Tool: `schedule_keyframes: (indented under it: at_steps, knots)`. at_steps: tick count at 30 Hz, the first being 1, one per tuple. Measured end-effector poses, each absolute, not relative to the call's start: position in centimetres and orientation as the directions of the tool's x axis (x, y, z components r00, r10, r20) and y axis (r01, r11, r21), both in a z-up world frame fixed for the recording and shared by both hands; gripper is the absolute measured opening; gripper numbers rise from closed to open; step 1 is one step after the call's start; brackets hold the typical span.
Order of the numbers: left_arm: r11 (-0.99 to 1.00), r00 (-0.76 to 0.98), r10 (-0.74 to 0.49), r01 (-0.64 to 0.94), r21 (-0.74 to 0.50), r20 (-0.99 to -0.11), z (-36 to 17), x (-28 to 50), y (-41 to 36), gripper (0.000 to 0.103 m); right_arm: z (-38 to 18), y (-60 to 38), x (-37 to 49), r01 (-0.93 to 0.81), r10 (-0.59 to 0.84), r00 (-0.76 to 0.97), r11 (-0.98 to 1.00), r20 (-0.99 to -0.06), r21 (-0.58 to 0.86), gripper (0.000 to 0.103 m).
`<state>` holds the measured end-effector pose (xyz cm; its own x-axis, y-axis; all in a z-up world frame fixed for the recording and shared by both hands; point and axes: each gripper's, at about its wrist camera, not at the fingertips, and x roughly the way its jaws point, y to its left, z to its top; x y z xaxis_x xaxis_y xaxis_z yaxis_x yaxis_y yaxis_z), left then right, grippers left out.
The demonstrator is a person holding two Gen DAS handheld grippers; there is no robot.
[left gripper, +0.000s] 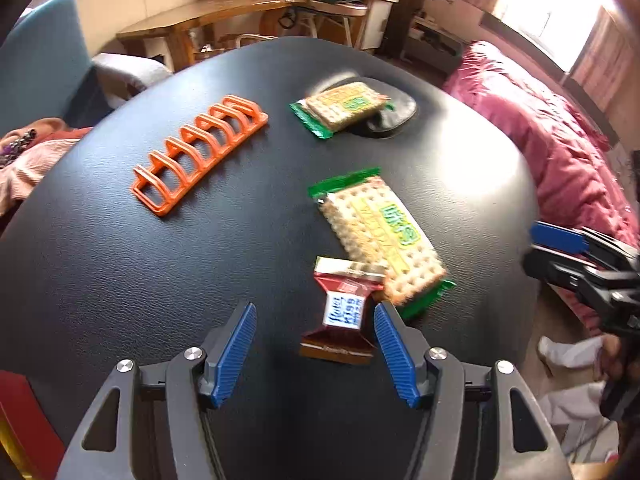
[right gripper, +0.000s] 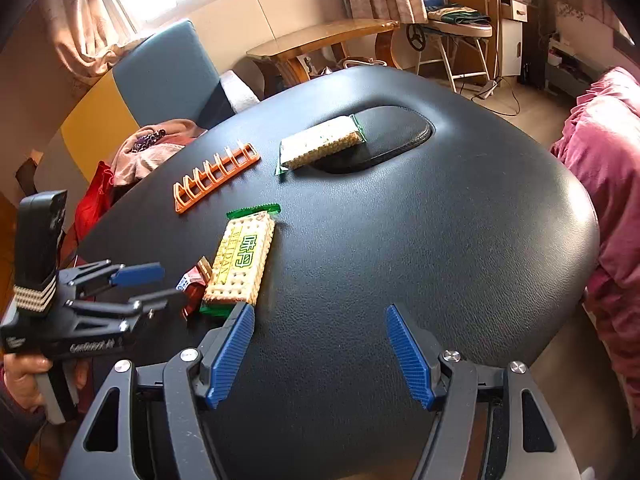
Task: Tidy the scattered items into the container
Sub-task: 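Grasp the Ritter Sport Kiss chocolate with the left tool, then grasp the Weidan cracker pack with the right tool while the left tool holds the chocolate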
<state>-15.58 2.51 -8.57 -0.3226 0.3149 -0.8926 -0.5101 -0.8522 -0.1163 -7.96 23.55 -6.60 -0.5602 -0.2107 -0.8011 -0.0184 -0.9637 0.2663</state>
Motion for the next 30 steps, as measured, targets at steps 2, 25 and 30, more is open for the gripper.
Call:
schedule_keyframes:
  at_steps: [2,25,30]
  knots:
    - [-0.858,-0.328,0.291,-0.506,-0.093,-0.899,-9.0,-15.4,2.9,0.063,-6.6,23.8,-7.8,-0.023,-0.206,-0.56,-0.964,-0.803,0.264,0.07]
    - [-0.947,-0.389,0.232,-0.301,-0.115,-0.891,-10.4,-13.7,-0.3,0.037,-6.9,21.1,-9.5,0.035,-0.183,-0.562,-0.98,-0.807,0.198,0.07]
    - [-0.967,-0.41,0.207,-0.226,-0.121,-0.888,-10.6,-12.3,-2.1,0.037,-7.6,18.4,-11.8,0.068,-0.19,-0.549,-0.981,-0.814,0.183,0.07]
